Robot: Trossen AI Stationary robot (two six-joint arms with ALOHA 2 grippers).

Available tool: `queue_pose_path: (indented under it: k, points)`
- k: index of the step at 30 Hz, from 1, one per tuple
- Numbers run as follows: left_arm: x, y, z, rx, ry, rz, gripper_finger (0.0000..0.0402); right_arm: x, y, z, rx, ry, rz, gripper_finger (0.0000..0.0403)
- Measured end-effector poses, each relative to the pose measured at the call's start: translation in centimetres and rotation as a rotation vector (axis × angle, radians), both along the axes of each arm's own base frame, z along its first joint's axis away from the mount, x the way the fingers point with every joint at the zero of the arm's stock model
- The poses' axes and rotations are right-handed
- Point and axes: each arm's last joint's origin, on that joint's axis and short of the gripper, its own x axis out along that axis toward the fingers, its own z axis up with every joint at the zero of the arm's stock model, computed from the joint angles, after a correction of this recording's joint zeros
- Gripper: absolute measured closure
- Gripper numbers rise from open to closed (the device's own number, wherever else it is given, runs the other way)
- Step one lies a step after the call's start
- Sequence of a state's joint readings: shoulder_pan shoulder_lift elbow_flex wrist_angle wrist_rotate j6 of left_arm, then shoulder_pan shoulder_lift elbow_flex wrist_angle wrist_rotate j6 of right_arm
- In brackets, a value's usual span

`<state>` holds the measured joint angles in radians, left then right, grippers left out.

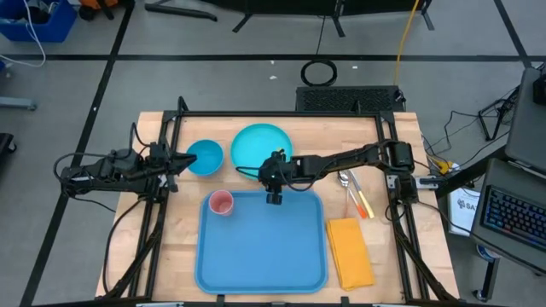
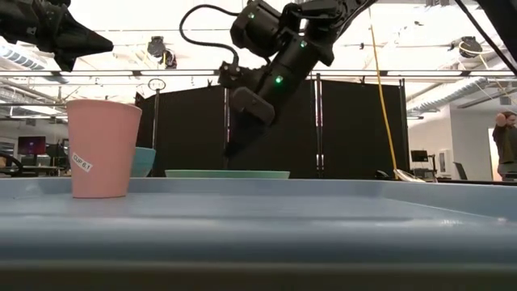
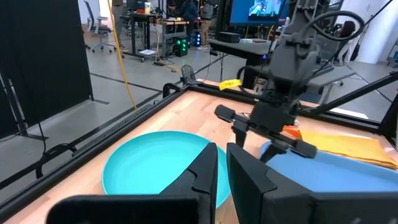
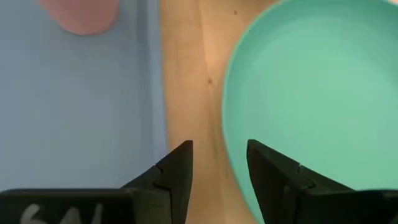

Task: Set up tray
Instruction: Put the plate on the serving tray

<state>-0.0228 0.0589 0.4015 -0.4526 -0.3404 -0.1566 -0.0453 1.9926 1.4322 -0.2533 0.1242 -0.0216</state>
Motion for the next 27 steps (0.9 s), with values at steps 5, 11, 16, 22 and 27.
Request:
queue_pose_path:
  k: [5,11,16,22,27]
  points:
    - [0.0,0.0,0.0,0.000,0.000,0.000,0.0366,0.0,-0.6,-0.7,0.035,0.027,0.016,0.0259]
    - [0.0,0.0,0.0,-0.001,0.000,0.000,0.0366,0.0,-1.2,-1.5,0.029,0.054,0.013,0.0259]
    - [0.0,0.0,0.0,-0.001,0.000,0.000,0.0366,0.2,-1.7,-1.9,0.013,0.052,0.020,0.0259]
    - [0.0,0.0,0.0,-0.001,0.000,-0.001,0.0366,0.1,-2.3,-2.9,0.015,0.090,0.008,0.0259]
    - [0.0,0.0,0.0,-0.001,0.000,0.000,0.0366,0.3,-2.4,-3.5,0.015,0.090,0.004,0.0275]
